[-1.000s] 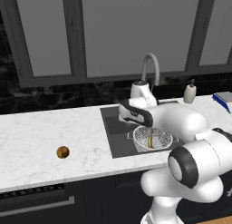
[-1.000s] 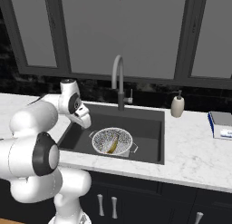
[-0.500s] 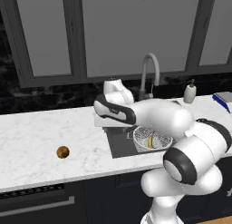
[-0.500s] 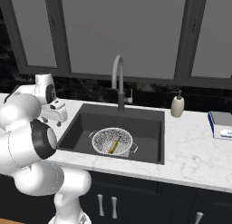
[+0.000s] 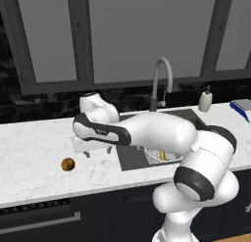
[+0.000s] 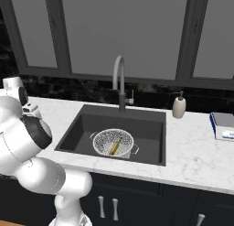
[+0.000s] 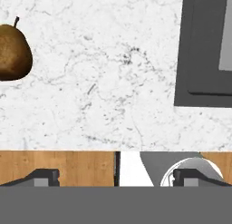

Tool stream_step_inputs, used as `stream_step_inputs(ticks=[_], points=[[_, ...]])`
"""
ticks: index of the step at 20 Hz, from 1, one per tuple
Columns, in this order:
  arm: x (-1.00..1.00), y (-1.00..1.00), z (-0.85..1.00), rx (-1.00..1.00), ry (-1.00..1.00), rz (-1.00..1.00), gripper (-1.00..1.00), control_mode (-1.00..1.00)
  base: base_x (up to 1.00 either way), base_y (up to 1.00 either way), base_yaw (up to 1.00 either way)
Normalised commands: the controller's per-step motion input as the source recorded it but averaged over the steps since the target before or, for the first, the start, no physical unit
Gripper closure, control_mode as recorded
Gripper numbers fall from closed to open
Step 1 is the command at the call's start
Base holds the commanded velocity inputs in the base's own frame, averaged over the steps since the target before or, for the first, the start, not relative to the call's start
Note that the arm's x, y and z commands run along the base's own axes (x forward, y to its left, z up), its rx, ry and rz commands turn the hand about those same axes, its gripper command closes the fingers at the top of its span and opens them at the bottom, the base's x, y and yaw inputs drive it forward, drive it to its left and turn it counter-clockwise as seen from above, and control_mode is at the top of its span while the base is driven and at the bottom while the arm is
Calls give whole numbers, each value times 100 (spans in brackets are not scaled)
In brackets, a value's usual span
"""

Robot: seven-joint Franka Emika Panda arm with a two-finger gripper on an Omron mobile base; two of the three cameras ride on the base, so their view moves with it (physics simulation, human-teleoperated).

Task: Put the colander in the sink, put the pear, banana in the colander, and turn on the sink faucet and pour water over the colander.

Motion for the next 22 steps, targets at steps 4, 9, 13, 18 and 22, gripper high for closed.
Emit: stream_step_inputs(ticks=[4,9,13,18,22], points=[[-22,69,-11,0,1,21,-100,-100,0,0,0],[-3,57,-21,0,1,16,-100,-100,0,0,0],[0,43,-28,0,0,10,-100,-100,0,0,0],[4,22,-31,0,0,6,-100,-100,0,0,0],[14,4,-24,0,0,2,-100,-100,0,0,0]])
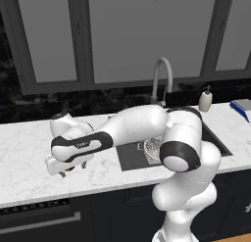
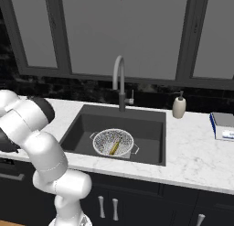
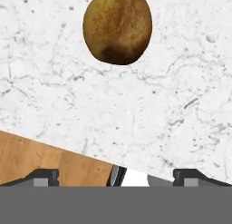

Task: Put the colander in the sink, put the pear, banana in the colander, and turn on the sink faucet and pour water over the colander.

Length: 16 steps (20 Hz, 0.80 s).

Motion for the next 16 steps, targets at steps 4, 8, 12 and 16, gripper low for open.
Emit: stream_step_inputs(ticks=[4,8,12,16], points=[[29,0,-19,0,0,0,-100,-100,0,0,0],[34,0,-16,0,0,0,-100,-100,0,0,0],[29,3,-20,0,0,0,-100,-100,0,0,0],[18,12,-23,0,0,0,-100,-100,0,0,0]])
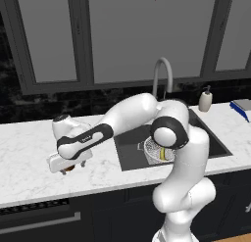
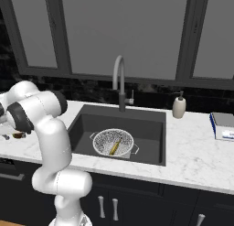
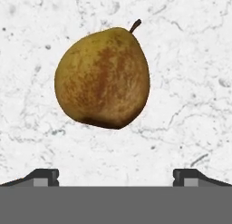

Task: Put the colander in the sink, put the pear, banana in the colander, and turn on the sink faucet and pour water over the colander.

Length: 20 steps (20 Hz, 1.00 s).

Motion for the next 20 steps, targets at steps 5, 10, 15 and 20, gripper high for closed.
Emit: stream_step_inputs(ticks=[5,10,15,20], points=[[15,17,-23,0,0,0,-100,-100,0,0,0],[25,15,-14,0,0,0,-100,-100,0,0,0],[26,9,-13,0,0,0,-100,-100,0,0,0],[18,5,-16,0,0,0,-100,-100,0,0,0]])
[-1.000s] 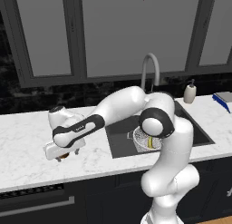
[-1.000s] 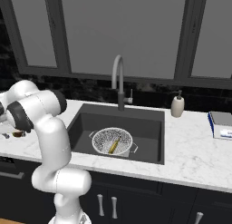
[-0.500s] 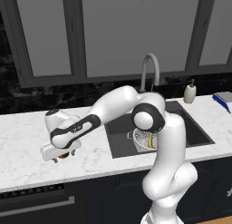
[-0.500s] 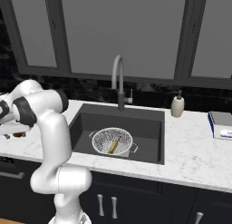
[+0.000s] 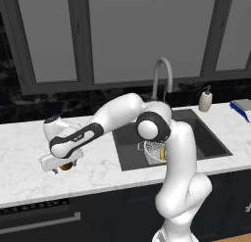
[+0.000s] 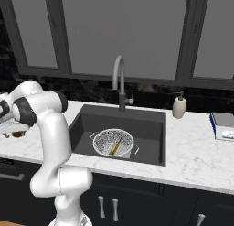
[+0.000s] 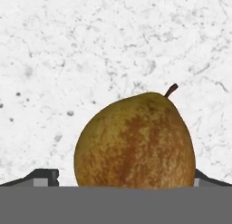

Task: Put the colander in the sink, put the pear, banana in the colander, and turn on the sink faucet and pour water over the colander.

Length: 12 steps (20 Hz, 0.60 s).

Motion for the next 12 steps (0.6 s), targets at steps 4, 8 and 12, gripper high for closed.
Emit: stream_step_inputs(ticks=[4,8,12], points=[[10,2,-17,0,0,0,-100,-100,0,0,0],[5,0,-15,0,0,0,-100,-100,0,0,0],[8,-9,-15,0,0,0,-100,-100,0,0,0]])
